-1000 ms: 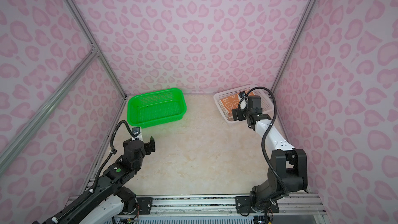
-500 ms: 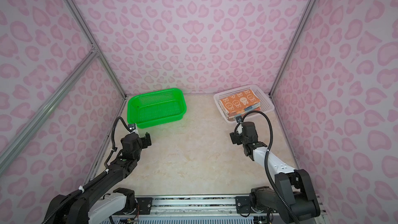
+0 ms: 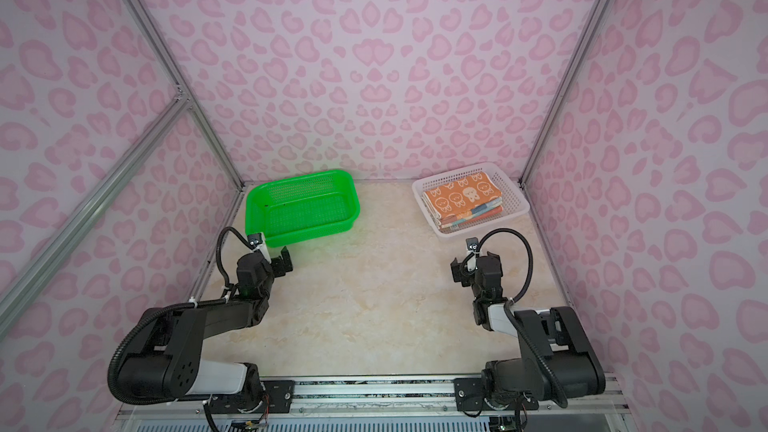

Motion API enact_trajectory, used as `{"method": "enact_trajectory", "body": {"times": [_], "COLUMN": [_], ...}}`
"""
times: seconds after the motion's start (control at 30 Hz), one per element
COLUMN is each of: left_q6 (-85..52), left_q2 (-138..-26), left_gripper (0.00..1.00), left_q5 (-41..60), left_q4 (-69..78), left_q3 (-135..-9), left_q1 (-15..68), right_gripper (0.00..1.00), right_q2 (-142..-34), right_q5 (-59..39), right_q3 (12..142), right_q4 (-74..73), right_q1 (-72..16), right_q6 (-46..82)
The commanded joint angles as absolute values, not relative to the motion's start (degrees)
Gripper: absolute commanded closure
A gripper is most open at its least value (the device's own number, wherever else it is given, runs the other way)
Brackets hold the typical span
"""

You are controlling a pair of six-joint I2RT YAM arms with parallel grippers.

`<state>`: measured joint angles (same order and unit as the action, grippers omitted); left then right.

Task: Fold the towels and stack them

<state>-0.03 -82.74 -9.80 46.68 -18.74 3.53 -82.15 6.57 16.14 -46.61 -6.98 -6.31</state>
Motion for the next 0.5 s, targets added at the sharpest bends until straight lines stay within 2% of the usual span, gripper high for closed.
{"method": "enact_trajectory", "body": {"times": [0.0,0.03,0.1,0.17,0.23,0.27,0.33,0.4,0.47], "left_q6": [-1.9,-1.6,-1.2,-2.3,-2.8,-3.0,-3.1,-3.3,-3.8], "left_q2": [-87.4,-89.2,-87.7,-89.0,-89.4,-89.1,-89.3,-89.2,-89.0], "left_gripper": [0.02,0.02,0.02,0.02,0.02,0.02,0.02,0.02,0.02], "left_q5": [-4.9,-4.0,-3.3,-6.1,-7.1,-6.8,-6.6,-6.5,-6.8], "left_q4": [58.1,60.7,54.6,53.7,49.8,49.0,48.9,47.2,46.4], "left_q3": [-17.6,-17.6,-19.3,-20.9,-23.4,-23.8,-23.8,-24.5,-24.8], "left_q1": [1.6,1.6,1.6,1.6,1.5,1.3,1.1,0.8,0.6], "right_gripper": [0.0,0.0,0.0,0.0,0.0,0.0,0.0,0.0,0.0], "right_q2": [-90.7,-90.8,-86.2,-90.7,-87.6,-88.2,-90.2,-88.6,-89.0], "right_q5": [0.0,-0.5,0.1,-0.2,3.4,4.6,5.4,5.5,5.6], "right_q3": [15.5,15.8,18.6,19.6,23.5,24.2,21.9,23.6,23.2], "right_q4": [-66.5,-66.5,-53.1,-59.1,-46.1,-45.7,-53.8,-47.3,-48.9], "right_q1": [-6.0,-6.2,-6.2,-6.3,-6.1,-5.9,-5.4,-5.5,-5.4], "right_q6": [-4.5,-4.8,-5.3,-4.8,-3.4,-2.4,-1.3,-1.6,-1.3]}}
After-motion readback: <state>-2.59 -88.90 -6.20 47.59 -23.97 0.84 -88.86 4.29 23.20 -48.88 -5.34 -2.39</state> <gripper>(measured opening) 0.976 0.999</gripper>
